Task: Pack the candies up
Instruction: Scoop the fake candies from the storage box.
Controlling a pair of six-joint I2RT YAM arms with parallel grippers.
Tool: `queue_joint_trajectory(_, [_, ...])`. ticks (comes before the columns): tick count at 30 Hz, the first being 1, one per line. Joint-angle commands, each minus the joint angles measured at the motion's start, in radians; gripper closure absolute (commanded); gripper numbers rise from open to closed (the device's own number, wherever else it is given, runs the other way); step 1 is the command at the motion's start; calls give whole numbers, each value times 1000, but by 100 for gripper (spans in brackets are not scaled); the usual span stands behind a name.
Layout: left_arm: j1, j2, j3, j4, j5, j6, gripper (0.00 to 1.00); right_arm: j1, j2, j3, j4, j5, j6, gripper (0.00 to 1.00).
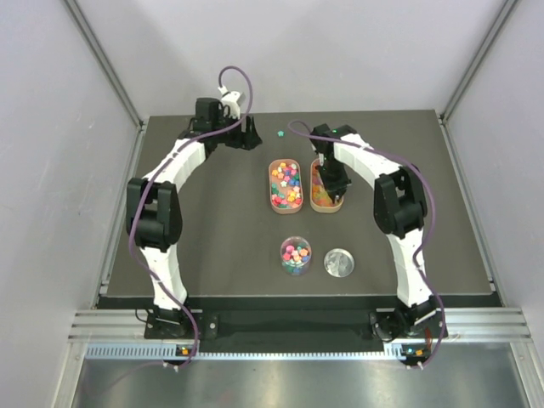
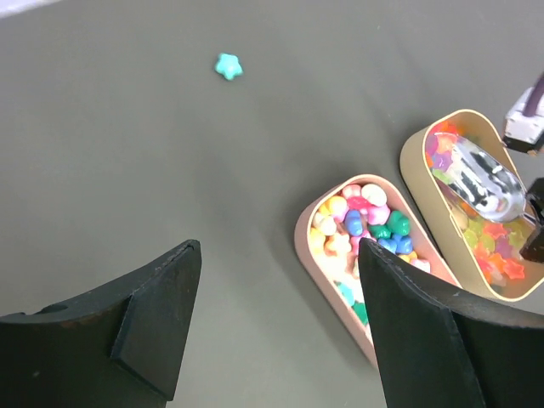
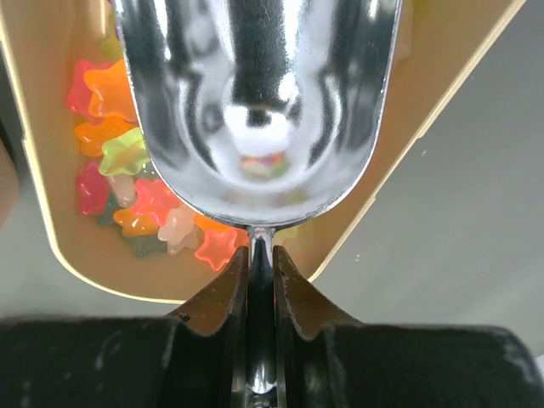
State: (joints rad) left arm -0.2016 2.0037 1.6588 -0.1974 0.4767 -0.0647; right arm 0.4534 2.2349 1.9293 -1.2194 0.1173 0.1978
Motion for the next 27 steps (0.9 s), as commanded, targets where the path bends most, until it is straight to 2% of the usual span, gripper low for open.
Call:
queue_joint_trajectory(1, [1, -114, -51, -3, -10, 49, 21, -15, -89, -58, 79, -19, -1, 100])
queue_joint_trajectory(6, [8, -149, -91, -27, -16, 57, 21, -12, -188, -255, 233, -50, 6, 100])
queue_joint_trajectory(16, [10, -186, -142, -45, -27, 94, 21, -9, -230, -348, 371, -50, 28, 100])
queue_joint_trajectory(27, [10, -189, -133, -73, -35, 129, 21, 19, -343, -575, 593, -35, 23, 100])
